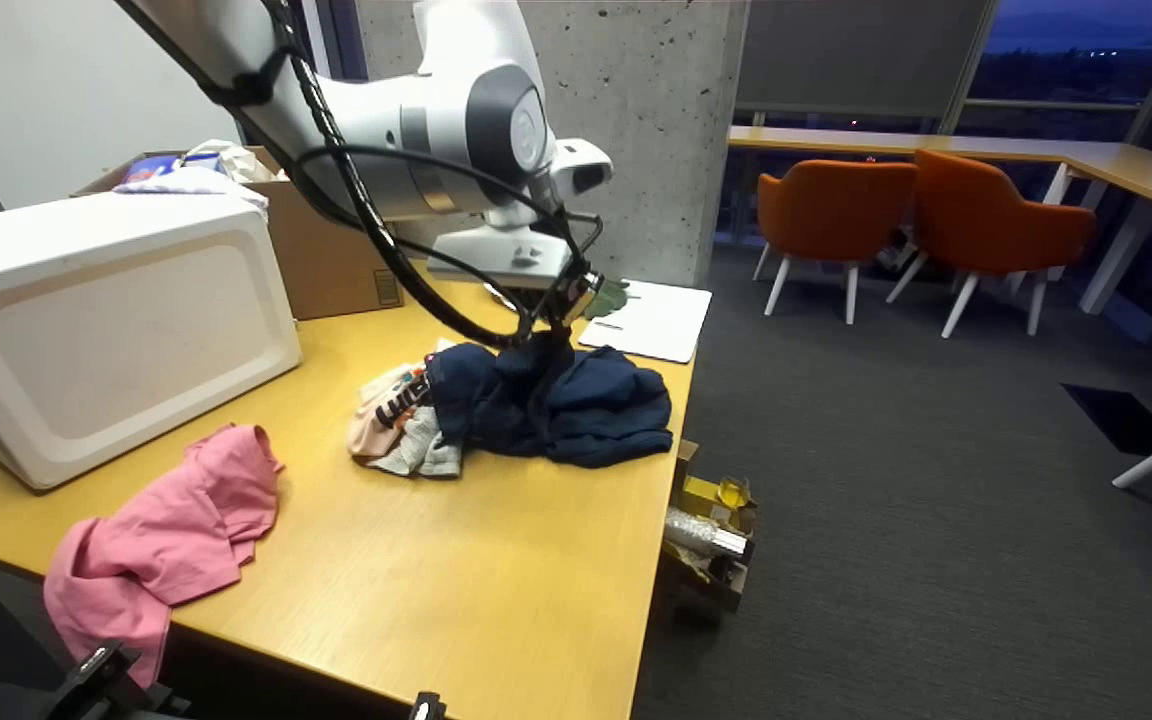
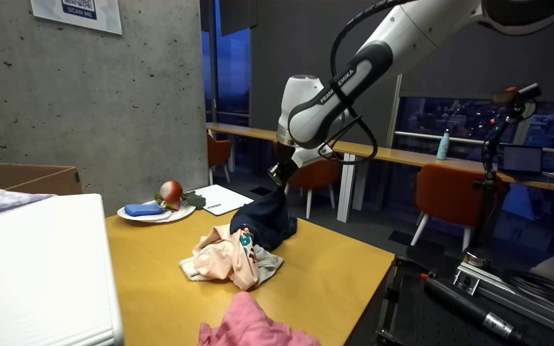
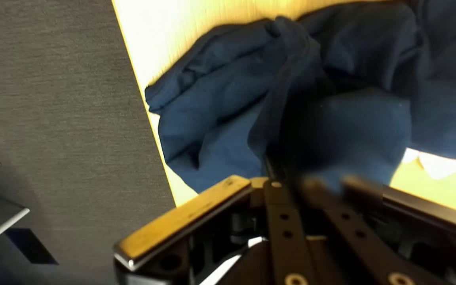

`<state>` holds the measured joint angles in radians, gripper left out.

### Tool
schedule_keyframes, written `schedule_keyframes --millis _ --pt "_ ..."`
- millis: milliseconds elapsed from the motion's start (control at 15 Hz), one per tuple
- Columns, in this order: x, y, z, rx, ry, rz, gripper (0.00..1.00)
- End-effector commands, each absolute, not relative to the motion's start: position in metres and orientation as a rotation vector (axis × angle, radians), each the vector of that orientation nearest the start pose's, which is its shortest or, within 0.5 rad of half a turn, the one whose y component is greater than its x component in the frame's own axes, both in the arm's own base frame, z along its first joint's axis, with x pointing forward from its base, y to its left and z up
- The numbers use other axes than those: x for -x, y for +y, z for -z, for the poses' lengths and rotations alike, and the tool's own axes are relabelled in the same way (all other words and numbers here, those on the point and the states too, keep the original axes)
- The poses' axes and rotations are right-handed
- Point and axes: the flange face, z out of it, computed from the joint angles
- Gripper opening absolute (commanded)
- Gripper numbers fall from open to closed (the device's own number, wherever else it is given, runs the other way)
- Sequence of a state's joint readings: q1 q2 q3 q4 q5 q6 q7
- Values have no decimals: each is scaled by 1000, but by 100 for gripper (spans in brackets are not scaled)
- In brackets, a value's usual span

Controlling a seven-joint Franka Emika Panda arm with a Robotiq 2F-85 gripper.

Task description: Pick up the pink shirt and move it to the bottom left side of the table, pick up the dark blue shirt and move it to the top right side on the table, pick up the peach shirt and move it to the top left side of the table, pick up the white towel and move it to the bottom right side of the table

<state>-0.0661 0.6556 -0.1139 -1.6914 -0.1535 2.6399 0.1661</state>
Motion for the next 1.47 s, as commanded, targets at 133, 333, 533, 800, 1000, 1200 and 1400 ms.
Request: schedule_keyframes --millis 133,333,533,800,1000,1200,1400 --pt "-705 -113 -172 3257 313 412 0" --pt "-707 -113 -175 3249 312 405 27" --pt "-702 -101 -206 3213 319 432 47" --pt "-694 -54 -248 3146 311 494 77" --pt "-691 -3 -266 3140 397 453 98" --pt "-691 43 -256 3132 511 370 100" --pt "-692 71 -231 3131 598 311 100"
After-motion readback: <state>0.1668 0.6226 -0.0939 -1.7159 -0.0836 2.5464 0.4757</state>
